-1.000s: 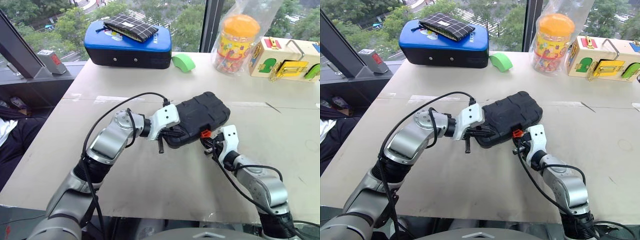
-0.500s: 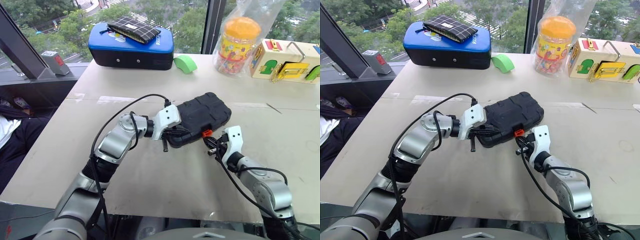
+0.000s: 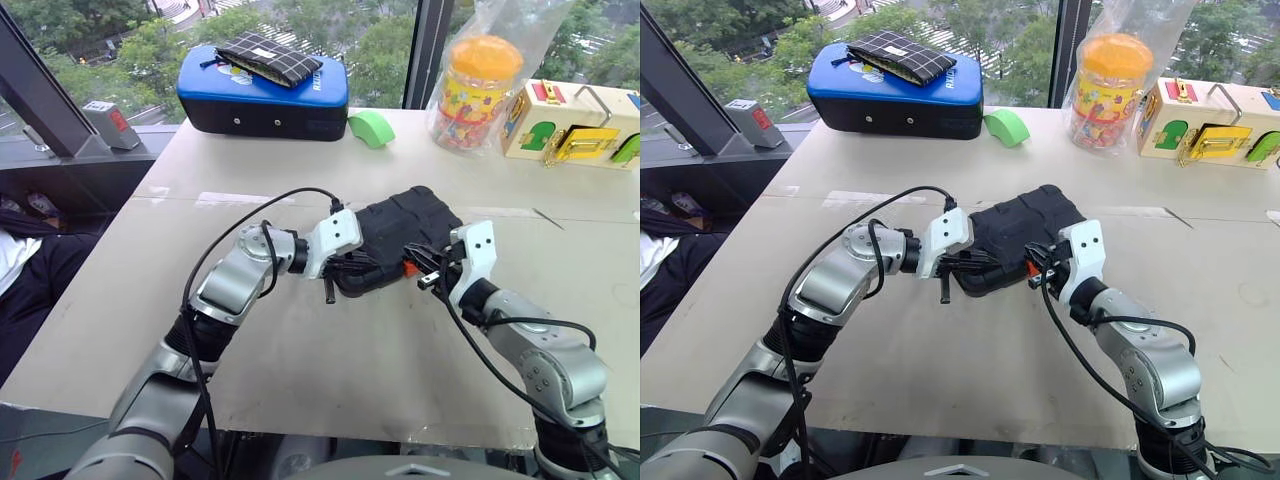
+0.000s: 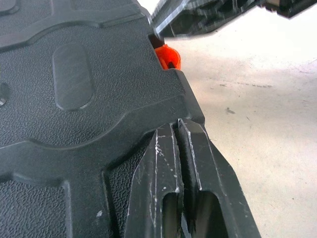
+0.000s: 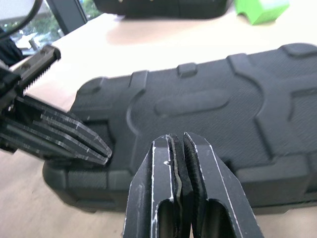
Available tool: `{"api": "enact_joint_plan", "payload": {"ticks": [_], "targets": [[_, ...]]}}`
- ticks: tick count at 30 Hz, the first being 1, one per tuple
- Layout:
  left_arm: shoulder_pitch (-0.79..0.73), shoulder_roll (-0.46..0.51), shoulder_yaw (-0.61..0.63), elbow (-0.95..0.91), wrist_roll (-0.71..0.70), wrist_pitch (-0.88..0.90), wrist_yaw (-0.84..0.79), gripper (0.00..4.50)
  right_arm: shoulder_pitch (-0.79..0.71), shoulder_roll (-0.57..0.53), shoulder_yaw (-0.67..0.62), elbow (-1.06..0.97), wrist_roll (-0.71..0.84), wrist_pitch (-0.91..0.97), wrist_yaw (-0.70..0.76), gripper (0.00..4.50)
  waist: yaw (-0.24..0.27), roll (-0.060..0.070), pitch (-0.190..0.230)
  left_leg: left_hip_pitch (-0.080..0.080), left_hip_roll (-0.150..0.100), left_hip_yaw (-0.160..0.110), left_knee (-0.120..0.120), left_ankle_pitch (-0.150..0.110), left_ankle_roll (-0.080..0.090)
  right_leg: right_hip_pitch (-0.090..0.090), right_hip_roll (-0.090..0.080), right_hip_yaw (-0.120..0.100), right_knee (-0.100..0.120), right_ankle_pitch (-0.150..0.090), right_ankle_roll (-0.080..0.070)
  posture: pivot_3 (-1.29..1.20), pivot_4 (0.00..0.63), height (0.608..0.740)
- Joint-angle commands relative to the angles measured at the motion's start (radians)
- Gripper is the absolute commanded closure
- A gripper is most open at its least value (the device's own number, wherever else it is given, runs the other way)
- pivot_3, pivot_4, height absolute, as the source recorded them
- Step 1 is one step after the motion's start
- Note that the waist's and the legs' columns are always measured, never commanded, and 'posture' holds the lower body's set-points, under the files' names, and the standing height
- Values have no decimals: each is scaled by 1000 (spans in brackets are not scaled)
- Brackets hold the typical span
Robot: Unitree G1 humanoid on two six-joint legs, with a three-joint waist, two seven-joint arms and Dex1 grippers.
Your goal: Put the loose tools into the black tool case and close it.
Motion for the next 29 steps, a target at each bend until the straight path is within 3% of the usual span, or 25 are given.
{"api": "enact_joint_plan", "payload": {"ticks": [1,5,7,10,13,14,16,18,19,24,29], "targets": [[100,1,-59,101,34,20,8,4387,-9,-25,-6,-68,19,-30,23,4384,0,0,0,0,0,0,0,0,0,0,0,0,0,0,0,0,150,740],[176,-75,67,85,-57,-146,28,4387,29,-165,1,-159,-30,-107,105,4384,0,4,1,0,-1,0,-1,0,0,0,-6,0,-2,0,0,0,150,740],[198,-94,154,47,-138,-133,30,4500,81,-245,-54,-197,-6,-96,150,3862,1,3,1,-1,-1,0,-3,0,0,0,-6,-2,-5,0,0,0,150,740],[219,10,282,-118,-300,10,-33,3682,186,-367,-162,-269,56,-100,258,2572,-6,0,5,-7,0,-3,-6,0,0,-1,-6,-5,-11,0,0,0,150,740],[274,164,431,-175,-440,105,-112,2182,346,-452,-352,-318,150,-125,392,1061,-16,1,6,-17,1,-6,-7,0,0,-13,-3,-4,-12,0,0,0,150,740],[304,205,469,-185,-465,124,-129,2033,403,-470,-426,-322,175,-135,437,891,-16,2,7,-17,1,-6,-7,0,0,-13,-3,-4,-12,0,0,0,150,740],[367,272,532,-206,-508,151,-156,1043,511,-509,-547,-318,203,-157,526,0,-12,4,8,-17,1,-7,-9,0,0,-12,-3,-6,-14,0,0,0,150,740],[477,337,618,-223,-519,146,-190,148,624,-520,-680,-296,215,-198,622,0,-5,5,10,-17,1,-6,-9,0,0,-11,-4,-6,-15,0,0,0,150,740],[522,361,645,-234,-520,139,-204,57,665,-522,-723,-287,215,-223,659,0,-2,5,10,-17,0,-5,-8,0,0,-11,-6,-5,-16,0,0,0,150,740],[714,401,763,-352,-516,125,-174,57,834,-476,-874,-246,195,-341,777,0,12,3,12,-16,0,-4,-8,0,0,-10,-11,-6,-16,0,-1,0,150,740],[814,388,823,-448,-563,168,-128,57,897,-447,-894,-202,169,-421,810,0,24,3,12,-17,0,0,-8,0,0,-10,-14,-5,-17,-2,-4,0,150,740]]}}
